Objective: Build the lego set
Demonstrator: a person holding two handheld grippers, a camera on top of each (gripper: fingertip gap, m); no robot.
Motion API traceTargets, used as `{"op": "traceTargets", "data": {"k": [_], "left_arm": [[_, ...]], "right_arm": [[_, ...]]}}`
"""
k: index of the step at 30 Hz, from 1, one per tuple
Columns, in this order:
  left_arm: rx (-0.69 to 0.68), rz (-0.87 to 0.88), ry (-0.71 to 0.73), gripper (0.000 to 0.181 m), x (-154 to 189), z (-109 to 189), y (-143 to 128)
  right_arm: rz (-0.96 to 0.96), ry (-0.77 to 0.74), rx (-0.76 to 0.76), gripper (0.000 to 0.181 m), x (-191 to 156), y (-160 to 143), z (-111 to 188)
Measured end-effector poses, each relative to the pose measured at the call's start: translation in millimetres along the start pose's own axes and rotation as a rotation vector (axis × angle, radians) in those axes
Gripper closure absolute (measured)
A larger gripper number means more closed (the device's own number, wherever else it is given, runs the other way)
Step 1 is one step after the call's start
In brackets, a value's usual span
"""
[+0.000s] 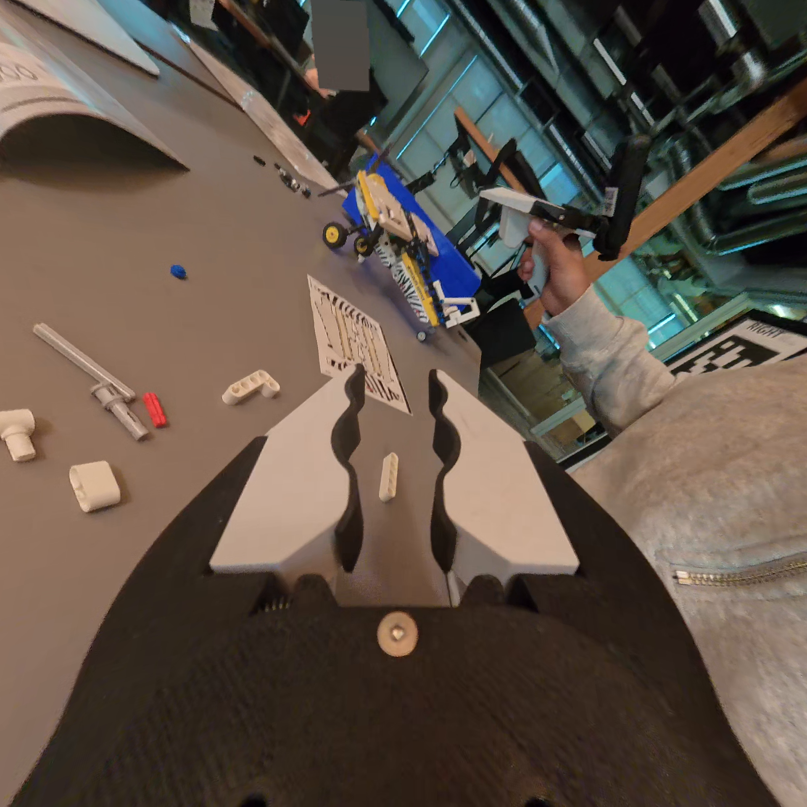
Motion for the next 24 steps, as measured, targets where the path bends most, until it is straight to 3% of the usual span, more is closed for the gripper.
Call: {"op": "traceTargets", "data": {"k": [8, 12, 14, 18, 24], "left_arm": [[0.072, 0.004, 0.004, 0.151, -5.8, -3.4, 13.9], [0.062, 0.044, 0.020, 0.151, -12.9, -9.2, 16.7], [0.069, 0.056, 0.018, 0.152, -14.8, -10.2, 18.7], [0.076, 0.083, 0.004, 0.151, -17.2, -10.8, 21.0], [0.072, 0.081, -0.013, 0.151, -15.4, -11.5, 20.6]], "right_arm": [[0.205, 0.018, -0.053, 0.127, 48.3, 54.0, -68.1], [0.087, 0.201, -0.246, 0.099, 40.5, 41.0, -105.5], [0.044, 0.252, -0.307, 0.096, 27.6, 29.4, -112.8], [0.084, 0.171, -0.284, 0.105, 18.5, 19.9, -105.4], [0.009, 0.063, -0.213, 0.107, -1.5, 10.3, -54.4]]}}
Point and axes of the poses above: each gripper's, where its closed fingertips meet, z back along the fingers, y out of its top, x = y × z across the jaws, the point moved 4 cm from there along z, back along the fingers, and after that the axes turned 11 degrees about z, right-handed, at the moved point
